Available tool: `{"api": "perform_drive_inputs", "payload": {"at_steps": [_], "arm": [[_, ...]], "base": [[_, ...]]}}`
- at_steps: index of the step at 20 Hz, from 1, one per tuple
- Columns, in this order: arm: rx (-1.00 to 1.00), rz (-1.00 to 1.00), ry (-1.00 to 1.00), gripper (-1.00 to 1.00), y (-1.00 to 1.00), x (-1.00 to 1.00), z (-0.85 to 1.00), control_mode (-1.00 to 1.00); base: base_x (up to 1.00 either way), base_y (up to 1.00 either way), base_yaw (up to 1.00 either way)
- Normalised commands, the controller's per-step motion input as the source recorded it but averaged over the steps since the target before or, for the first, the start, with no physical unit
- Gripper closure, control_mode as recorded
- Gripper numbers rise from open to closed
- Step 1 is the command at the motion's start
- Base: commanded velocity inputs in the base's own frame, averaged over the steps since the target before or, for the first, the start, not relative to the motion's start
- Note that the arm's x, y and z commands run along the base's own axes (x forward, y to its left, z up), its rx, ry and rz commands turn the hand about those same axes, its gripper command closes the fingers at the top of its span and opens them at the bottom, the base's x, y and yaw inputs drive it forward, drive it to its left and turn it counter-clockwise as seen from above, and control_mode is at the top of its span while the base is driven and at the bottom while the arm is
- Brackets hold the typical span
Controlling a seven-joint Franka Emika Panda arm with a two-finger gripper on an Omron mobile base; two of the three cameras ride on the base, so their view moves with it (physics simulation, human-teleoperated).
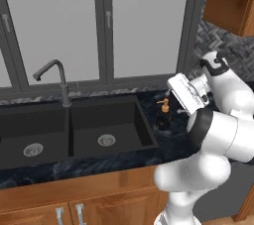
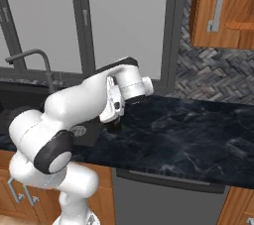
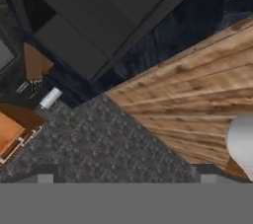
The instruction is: Restock the sink supplies by placing the sponge and soap dispenser on the counter and next to the sink. Make sure the soap dispenser is upright.
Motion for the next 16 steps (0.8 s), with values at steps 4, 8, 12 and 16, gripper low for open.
{"api": "perform_drive_inputs", "payload": {"at_steps": [4,8,12,16], "arm": [[-0.26,0.0,-0.23,-1.0,0.25,-0.77,0.3,-1.0],[-0.31,0.0,-0.29,-1.0,0.17,-0.88,0.02,-1.0],[-0.35,0.0,-0.28,-1.0,0.14,-0.86,-0.04,-1.0],[-0.37,0.01,-0.28,-1.0,0.01,-0.74,0.0,-1.0]], "base": [[0.0,0.0,0.0],[0.0,0.0,0.0],[0.0,0.0,0.0],[0.0,0.0,0.0]]}}
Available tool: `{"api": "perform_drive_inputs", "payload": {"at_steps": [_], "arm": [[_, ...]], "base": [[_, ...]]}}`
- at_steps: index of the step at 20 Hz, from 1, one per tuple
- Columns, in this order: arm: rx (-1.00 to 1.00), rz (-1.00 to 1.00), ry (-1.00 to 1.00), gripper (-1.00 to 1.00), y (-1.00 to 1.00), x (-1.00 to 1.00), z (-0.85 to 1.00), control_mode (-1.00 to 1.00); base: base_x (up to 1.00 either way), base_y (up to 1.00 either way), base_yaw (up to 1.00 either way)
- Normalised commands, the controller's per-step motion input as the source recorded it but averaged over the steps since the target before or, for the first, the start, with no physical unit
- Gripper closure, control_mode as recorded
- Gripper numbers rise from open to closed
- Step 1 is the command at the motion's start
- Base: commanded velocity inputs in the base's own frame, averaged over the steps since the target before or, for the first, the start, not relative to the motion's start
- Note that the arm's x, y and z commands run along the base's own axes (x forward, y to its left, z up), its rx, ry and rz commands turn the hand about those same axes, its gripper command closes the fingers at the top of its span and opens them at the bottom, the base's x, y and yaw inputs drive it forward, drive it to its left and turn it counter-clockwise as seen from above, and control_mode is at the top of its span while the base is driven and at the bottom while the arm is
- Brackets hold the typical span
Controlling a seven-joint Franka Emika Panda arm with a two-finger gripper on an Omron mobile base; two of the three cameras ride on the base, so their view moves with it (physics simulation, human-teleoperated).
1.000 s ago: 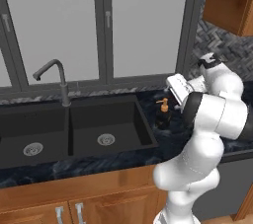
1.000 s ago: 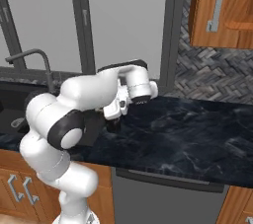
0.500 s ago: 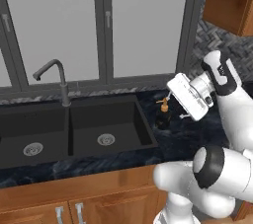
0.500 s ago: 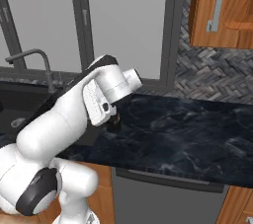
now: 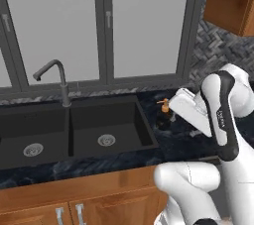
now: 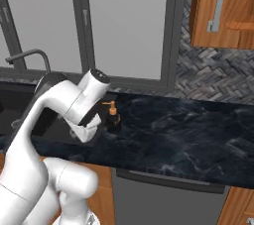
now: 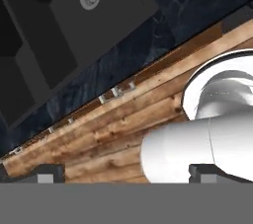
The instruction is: Restock the sink supplies by placing the sponge and soap dispenser on the counter and next to the sink. Make sure the soap dispenser is upright.
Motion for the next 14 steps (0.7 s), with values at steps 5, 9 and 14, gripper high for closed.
{"api": "perform_drive_inputs", "payload": {"at_steps": [5,9,14], "arm": [[-0.32,0.05,-0.27,-1.0,0.0,-0.4,0.03,-1.0],[-0.27,0.09,-0.09,-1.0,0.03,-0.07,-0.09,-1.0],[-0.06,0.03,0.05,-1.0,0.2,0.01,-0.1,-1.0]], "base": [[0.0,0.0,0.0],[0.0,0.0,0.0],[0.0,0.0,0.0]]}}
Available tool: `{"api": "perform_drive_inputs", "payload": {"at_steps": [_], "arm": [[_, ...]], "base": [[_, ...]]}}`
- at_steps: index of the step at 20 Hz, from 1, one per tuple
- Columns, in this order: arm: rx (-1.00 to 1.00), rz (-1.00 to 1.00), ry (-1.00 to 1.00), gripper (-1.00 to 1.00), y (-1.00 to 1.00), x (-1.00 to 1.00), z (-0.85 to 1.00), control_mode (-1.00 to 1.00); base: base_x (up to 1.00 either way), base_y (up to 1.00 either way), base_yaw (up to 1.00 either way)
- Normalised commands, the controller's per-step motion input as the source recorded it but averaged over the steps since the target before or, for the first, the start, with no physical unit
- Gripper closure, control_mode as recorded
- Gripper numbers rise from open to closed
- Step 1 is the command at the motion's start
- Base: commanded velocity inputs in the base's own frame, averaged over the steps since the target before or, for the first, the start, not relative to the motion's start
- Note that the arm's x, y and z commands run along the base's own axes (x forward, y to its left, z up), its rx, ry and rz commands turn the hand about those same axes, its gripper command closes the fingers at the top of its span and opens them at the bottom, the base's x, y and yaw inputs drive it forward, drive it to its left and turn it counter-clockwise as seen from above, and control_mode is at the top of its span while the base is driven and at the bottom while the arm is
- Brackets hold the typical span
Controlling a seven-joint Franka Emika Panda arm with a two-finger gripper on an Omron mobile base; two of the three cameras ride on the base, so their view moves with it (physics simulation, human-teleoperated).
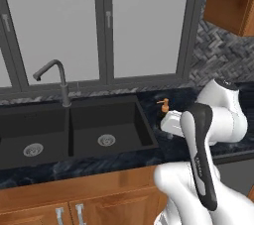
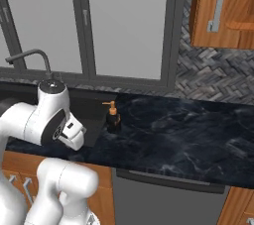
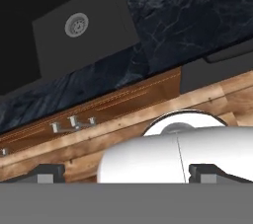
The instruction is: Restock the sink supplies by placing the sponge and soap dispenser on the counter and next to the sink. Make sure the soap dispenser is upright.
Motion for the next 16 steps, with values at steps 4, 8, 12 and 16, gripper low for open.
{"api": "perform_drive_inputs", "payload": {"at_steps": [4,8,12,16], "arm": [[0.0,0.0,0.02,-1.0,0.01,0.0,-0.1,-1.0],[0.0,-0.02,-0.07,-1.0,0.0,-0.21,0.0,1.0],[0.0,0.0,0.0,-1.0,0.0,0.0,0.0,1.0],[0.0,0.0,0.0,-1.0,0.0,0.0,0.0,1.0]], "base": [[0.0,0.0,0.0],[-0.08,0.0,-0.03],[-0.43,0.0,-0.34],[-0.58,0.0,-0.65]]}}
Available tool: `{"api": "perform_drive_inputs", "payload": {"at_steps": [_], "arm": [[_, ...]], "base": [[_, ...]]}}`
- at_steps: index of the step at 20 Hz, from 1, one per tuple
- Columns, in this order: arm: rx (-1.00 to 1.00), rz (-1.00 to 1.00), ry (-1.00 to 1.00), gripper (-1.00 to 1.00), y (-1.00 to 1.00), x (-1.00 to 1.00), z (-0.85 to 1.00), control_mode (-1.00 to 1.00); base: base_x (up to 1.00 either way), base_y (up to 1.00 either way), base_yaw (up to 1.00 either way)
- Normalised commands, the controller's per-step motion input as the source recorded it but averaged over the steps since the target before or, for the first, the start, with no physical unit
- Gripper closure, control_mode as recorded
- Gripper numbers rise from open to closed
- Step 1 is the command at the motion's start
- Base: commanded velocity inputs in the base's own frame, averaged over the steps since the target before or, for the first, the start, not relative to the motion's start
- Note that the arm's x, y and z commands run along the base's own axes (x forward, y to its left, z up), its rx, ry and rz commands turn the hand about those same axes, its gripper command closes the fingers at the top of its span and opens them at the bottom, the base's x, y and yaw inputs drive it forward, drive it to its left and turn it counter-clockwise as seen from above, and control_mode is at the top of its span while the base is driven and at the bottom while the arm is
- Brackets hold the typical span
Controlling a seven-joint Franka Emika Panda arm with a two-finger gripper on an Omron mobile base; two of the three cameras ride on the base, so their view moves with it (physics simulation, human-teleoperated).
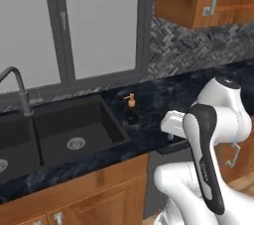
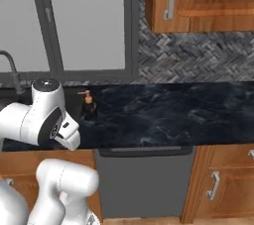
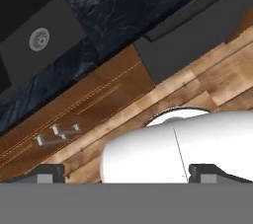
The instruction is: Restock the sink supplies by placing the sponge and soap dispenser on the counter and next to the sink. Make sure the soap dispenser is upright.
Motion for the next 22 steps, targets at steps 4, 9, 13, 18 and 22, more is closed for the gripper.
{"api": "perform_drive_inputs", "payload": {"at_steps": [4,9,13,18,22], "arm": [[0.0,0.0,0.0,-1.0,0.0,0.0,0.0,1.0],[0.0,0.0,0.0,-1.0,0.0,0.0,0.0,1.0],[0.0,0.0,0.0,-1.0,0.0,0.0,0.0,1.0],[0.0,0.0,0.0,-1.0,0.0,0.0,0.0,1.0],[0.0,0.0,0.0,-1.0,0.0,0.0,0.0,1.0]], "base": [[-0.48,0.0,-0.81],[-0.23,0.0,-0.94],[-0.04,0.0,-0.99],[0.1,0.0,-0.97],[0.6,-0.19,-0.81]]}}
